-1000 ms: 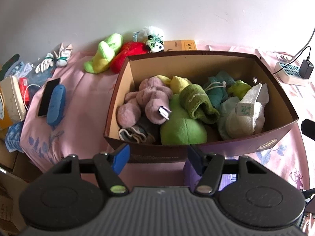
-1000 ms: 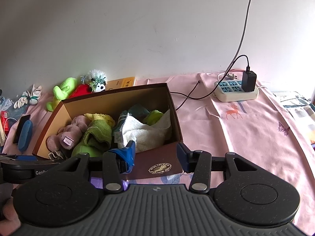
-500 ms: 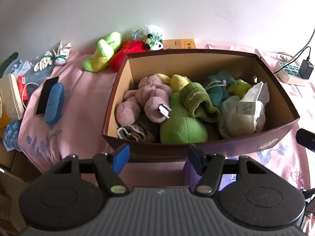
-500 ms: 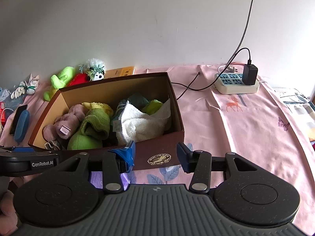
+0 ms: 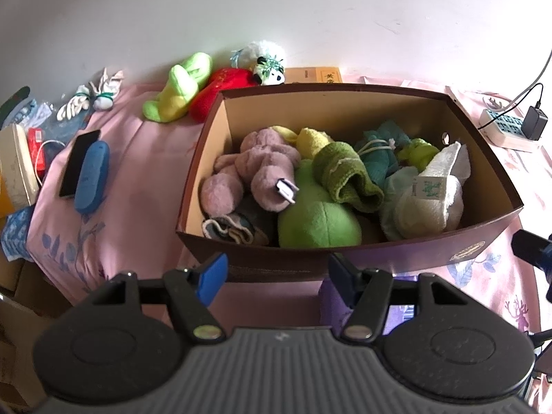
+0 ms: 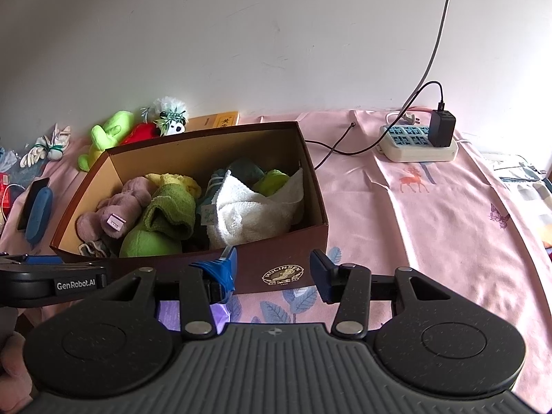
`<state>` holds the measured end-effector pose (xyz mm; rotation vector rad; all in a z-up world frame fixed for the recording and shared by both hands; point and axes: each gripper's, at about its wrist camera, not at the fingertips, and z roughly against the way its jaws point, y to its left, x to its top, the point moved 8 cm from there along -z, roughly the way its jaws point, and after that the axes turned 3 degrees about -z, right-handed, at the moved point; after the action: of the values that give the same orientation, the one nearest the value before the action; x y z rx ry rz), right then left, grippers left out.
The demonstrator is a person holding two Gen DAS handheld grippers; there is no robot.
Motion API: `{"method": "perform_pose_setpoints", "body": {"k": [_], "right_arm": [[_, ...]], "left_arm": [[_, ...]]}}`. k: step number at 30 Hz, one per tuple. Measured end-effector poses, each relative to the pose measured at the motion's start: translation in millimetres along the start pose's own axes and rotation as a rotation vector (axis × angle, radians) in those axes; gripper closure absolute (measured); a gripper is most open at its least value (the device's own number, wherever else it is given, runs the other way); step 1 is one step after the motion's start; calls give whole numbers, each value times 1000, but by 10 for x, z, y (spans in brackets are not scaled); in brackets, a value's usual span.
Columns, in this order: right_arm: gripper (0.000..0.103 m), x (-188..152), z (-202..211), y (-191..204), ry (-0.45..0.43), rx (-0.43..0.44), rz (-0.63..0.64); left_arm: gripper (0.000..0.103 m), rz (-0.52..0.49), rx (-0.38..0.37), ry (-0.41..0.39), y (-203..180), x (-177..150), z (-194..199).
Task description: Organize soft objects
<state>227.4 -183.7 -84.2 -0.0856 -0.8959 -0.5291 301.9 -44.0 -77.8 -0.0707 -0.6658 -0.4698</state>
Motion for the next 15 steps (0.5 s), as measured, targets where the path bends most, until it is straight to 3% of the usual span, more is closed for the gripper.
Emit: {"method": "perform_pose_setpoints", "body": {"k": [15], "right_arm": [[72, 24, 24, 39, -21, 30, 0]], "left_arm": [[39, 0, 5, -5, -9, 8, 29]]}}
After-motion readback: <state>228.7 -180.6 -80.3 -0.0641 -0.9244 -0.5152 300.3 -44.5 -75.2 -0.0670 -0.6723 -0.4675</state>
